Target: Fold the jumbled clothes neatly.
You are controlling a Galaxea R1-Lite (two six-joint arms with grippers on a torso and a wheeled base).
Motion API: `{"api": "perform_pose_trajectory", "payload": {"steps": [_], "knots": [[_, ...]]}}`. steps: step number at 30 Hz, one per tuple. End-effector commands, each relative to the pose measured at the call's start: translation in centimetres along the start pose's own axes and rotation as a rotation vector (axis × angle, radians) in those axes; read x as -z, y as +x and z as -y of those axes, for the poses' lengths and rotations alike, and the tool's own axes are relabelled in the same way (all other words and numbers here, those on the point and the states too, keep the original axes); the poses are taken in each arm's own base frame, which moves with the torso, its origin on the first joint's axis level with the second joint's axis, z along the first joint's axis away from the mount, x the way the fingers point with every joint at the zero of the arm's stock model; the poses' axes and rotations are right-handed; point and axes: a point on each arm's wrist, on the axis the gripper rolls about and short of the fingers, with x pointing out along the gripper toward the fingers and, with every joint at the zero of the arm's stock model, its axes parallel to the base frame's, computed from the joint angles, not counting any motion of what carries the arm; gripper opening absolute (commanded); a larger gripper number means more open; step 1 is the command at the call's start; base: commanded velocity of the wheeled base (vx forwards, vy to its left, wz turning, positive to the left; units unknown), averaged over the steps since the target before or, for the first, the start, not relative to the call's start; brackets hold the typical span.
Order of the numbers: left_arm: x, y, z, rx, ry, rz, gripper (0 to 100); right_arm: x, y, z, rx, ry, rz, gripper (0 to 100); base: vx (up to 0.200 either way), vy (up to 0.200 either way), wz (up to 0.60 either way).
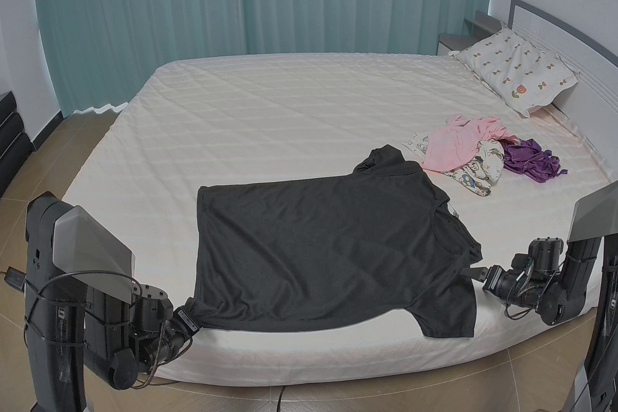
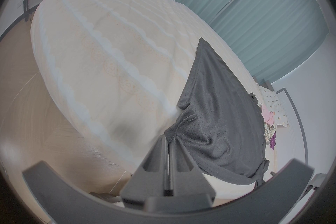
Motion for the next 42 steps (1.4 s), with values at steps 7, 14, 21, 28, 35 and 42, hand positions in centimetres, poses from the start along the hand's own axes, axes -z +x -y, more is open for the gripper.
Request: {"api": "perform_pose_trajectory", "payload": {"steps": [7, 14, 21, 28, 35, 42], "knots": [[0.1, 0.2, -0.1, 0.001, 0.002, 0.002, 0, 4.5, -2.7, -0.1, 0.028, -0.121, -0.196, 100, 0.000, 0.000, 0.00], [0.1, 0.2, -0.1, 0.001, 0.002, 0.002, 0, 5.6, -3.8, 0.1, 0.039, -0.167, -0.242, 100, 0.000, 0.000, 0.00], [0.1, 0.2, -0.1, 0.000, 0.002, 0.003, 0, 6.4, -4.6, 0.1, 0.006, -0.215, -0.291, 100, 0.000, 0.000, 0.00], [0.1, 0.2, -0.1, 0.001, 0.001, 0.004, 0, 6.8, -4.2, 0.4, -0.003, -0.227, -0.274, 100, 0.000, 0.000, 0.00], [0.1, 0.2, -0.1, 0.000, 0.003, 0.003, 0, 7.6, -4.2, 0.5, -0.025, -0.251, -0.265, 100, 0.000, 0.000, 0.00], [0.1, 0.2, -0.1, 0.000, 0.003, 0.003, 0, 7.6, -4.1, 0.5, -0.029, -0.253, -0.264, 0, 0.000, 0.000, 0.00]]}}
